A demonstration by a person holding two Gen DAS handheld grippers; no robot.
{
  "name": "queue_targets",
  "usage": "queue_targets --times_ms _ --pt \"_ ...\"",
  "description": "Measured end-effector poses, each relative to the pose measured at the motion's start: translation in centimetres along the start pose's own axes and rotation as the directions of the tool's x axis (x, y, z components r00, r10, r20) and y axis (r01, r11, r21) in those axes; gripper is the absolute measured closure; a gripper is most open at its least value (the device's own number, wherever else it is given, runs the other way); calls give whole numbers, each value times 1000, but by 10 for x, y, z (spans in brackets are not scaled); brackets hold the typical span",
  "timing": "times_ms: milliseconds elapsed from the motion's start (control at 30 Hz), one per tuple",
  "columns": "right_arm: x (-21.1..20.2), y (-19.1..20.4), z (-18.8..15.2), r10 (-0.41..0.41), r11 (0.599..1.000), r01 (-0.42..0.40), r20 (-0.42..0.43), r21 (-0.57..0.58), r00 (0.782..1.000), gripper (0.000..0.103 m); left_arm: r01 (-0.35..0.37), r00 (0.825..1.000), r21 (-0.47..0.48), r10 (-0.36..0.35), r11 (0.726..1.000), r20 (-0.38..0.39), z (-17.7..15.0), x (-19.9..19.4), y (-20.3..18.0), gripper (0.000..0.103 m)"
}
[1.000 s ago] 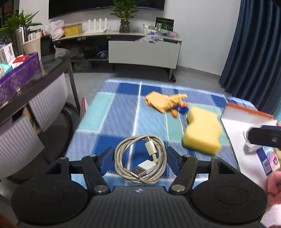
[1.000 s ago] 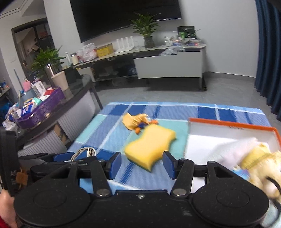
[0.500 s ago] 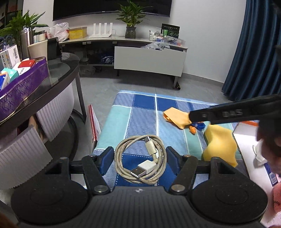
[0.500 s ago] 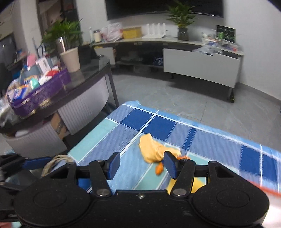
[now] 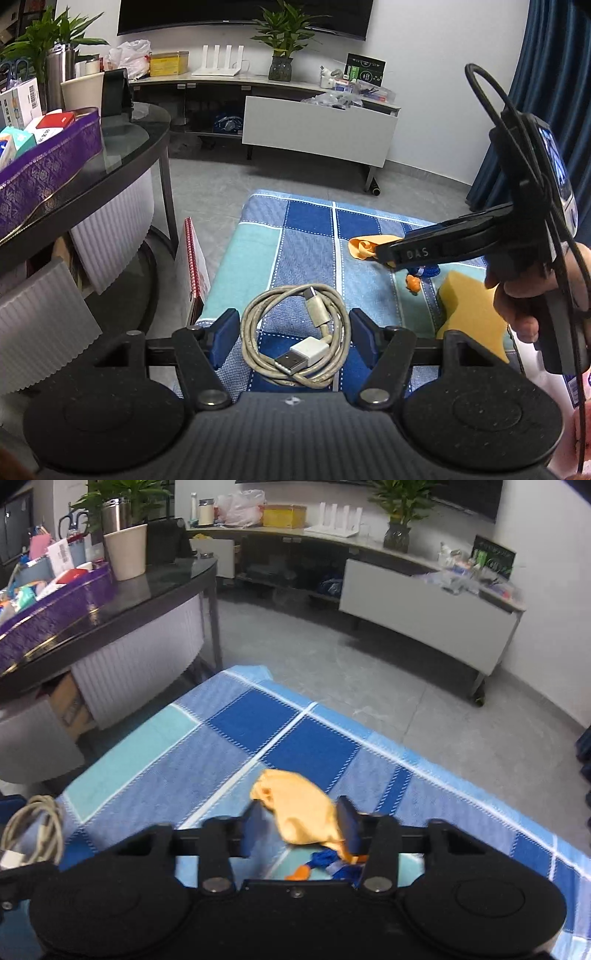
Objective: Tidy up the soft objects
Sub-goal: 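Grasp the coiled white cable with the left tool while the right tool grasps the yellow rubber glove, then carry the white cable and yellow glove in both tools over the white box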
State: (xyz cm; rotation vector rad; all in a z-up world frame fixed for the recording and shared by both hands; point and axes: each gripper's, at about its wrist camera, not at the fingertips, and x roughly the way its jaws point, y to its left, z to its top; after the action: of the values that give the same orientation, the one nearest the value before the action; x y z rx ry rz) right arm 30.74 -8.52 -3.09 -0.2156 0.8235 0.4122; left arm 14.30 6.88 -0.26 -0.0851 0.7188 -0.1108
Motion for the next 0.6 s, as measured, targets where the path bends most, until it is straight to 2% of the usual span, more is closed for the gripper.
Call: queue_targets --times_ms 33,100,267,467,600 --pt "-1 -2 0 -10 1000 10 4 7 1000 74 0 1000 -1 0 1000 0 0 0 0 38" --pt "-5 -8 -1 -2 999 1 10 33 1000 81 0 1000 -2 0 1000 0 0 -1 -1 38" --pt "-31 -13 -4 15 996 -20 58 84 998 82 -1 1000 -9 1 1000 6 1 -8 -1 38" --pt "-83 -4 -12 20 995 -30 114 93 993 82 -11 1000 -15 11 1000 22 3 -21 -5 38" --pt "-116 4 -26 -3 992 -14 144 122 990 82 -10 999 -26 11 1000 36 3 -35 -9 38"
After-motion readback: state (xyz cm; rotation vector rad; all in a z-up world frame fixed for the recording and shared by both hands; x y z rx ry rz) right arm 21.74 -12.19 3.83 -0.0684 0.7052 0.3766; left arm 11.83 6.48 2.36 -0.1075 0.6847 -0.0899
